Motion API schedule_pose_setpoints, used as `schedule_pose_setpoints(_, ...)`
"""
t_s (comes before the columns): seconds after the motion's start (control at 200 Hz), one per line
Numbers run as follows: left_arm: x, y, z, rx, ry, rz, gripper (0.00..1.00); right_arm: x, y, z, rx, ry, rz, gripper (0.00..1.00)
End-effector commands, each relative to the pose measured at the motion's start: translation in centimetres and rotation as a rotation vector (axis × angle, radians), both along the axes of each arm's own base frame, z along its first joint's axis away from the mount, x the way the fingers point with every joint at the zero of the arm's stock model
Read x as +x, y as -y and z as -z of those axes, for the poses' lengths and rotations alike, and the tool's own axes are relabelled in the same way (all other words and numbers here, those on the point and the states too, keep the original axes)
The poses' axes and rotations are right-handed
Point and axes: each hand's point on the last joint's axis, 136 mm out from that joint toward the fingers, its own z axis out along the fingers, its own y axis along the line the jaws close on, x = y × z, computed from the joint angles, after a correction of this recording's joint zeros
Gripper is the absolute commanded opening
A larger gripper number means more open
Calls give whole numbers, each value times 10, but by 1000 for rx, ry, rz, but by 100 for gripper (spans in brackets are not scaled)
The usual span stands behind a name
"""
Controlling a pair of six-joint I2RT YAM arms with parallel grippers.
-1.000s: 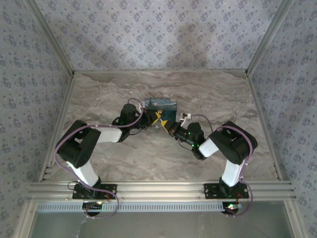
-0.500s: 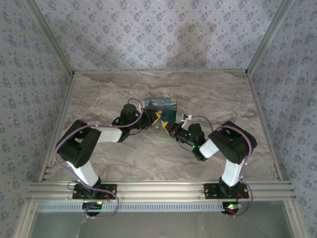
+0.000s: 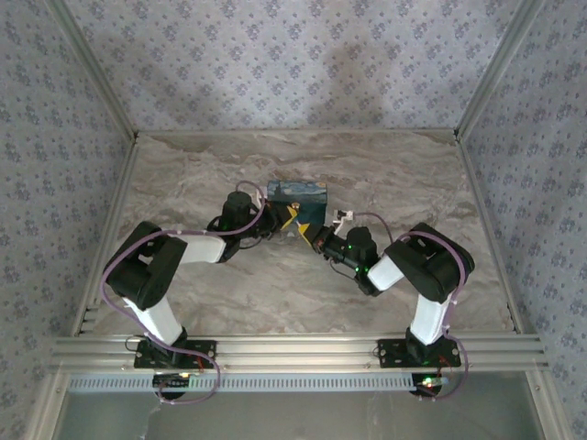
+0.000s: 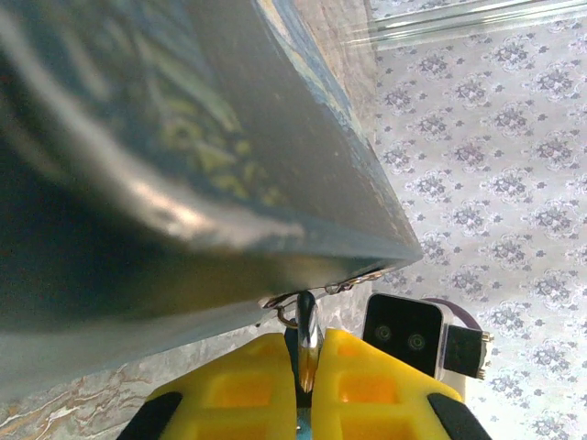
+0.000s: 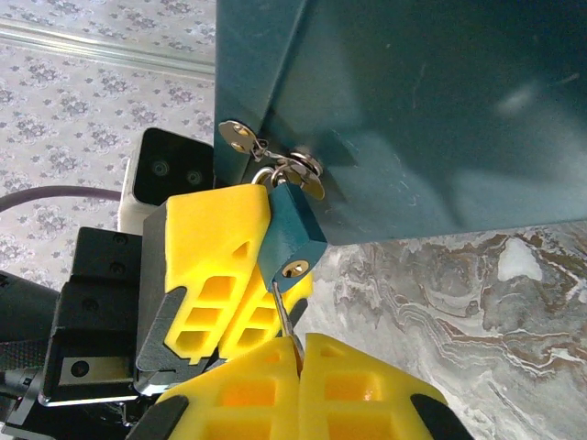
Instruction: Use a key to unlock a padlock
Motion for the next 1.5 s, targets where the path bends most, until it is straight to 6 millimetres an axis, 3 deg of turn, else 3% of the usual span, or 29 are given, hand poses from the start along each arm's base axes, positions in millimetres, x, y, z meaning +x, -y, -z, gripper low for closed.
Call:
schedule_pose_setpoints(0.0, 0, 5, -15, -43, 44, 23, 1, 8, -4, -4, 5, 22, 1, 0)
schedule_pose_setpoints(1.499, -3, 6, -18, -50, 54, 30, 1, 9, 4, -15, 13, 49, 30, 0)
